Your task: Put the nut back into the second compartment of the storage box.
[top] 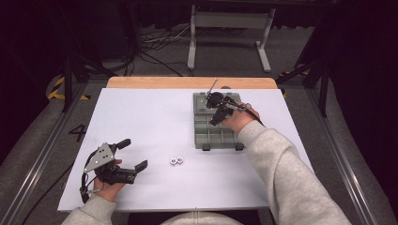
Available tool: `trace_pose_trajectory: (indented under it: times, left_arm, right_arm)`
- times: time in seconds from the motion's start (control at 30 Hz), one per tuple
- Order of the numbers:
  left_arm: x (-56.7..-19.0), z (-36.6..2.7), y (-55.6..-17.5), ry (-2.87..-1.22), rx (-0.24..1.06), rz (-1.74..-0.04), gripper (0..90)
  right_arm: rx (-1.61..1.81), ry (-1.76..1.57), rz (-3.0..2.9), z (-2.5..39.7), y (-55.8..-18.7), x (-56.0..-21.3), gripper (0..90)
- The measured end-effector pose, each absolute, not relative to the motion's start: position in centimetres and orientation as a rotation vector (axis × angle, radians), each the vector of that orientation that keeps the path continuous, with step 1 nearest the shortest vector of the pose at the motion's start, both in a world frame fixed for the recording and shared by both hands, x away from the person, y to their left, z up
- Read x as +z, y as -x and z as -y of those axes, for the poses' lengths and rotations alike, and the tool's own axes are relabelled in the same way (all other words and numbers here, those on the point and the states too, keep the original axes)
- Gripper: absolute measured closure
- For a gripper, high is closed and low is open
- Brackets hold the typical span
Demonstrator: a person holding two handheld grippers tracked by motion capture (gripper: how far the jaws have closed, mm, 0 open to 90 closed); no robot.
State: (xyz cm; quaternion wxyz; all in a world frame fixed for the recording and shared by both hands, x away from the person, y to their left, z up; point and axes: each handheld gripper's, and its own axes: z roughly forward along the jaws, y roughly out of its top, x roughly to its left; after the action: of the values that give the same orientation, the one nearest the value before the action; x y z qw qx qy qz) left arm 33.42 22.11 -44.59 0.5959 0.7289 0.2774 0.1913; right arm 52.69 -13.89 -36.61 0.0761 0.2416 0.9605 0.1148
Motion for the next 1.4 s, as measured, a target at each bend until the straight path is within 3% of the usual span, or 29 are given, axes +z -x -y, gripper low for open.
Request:
trace_pose_trajectory:
  times: [0.6, 0.9, 1.03, 1.23, 1.4]
  left_arm:
    - [-44.6, -22.2, -33.4, -1.692, 0.442, -0.648, 0.0]
    - [-44.6, -22.1, -33.4, -1.692, 0.439, -0.644, 0.0]
    - [-44.6, -22.1, -33.4, -1.687, 0.442, -0.647, 0.0]
    - [-44.6, -22.1, -33.4, -1.689, 0.440, -0.646, 0.0]
    - [-44.6, -22.1, -33.4, -1.692, 0.439, -0.644, 0.0]
  right_arm:
    - [0.295, -0.769, -2.884, 14.1, -53.6, -38.1, 67.5]
    - [0.459, -0.731, -2.826, 14.1, -52.1, -35.3, 44.3]
    - [0.516, -0.655, -2.811, 13.6, -50.6, -34.0, 26.4]
    - [0.586, -0.546, -2.796, 12.5, -47.9, -32.4, 17.5]
    - [0.619, -0.465, -2.821, 11.4, -45.9, -31.6, 17.2]
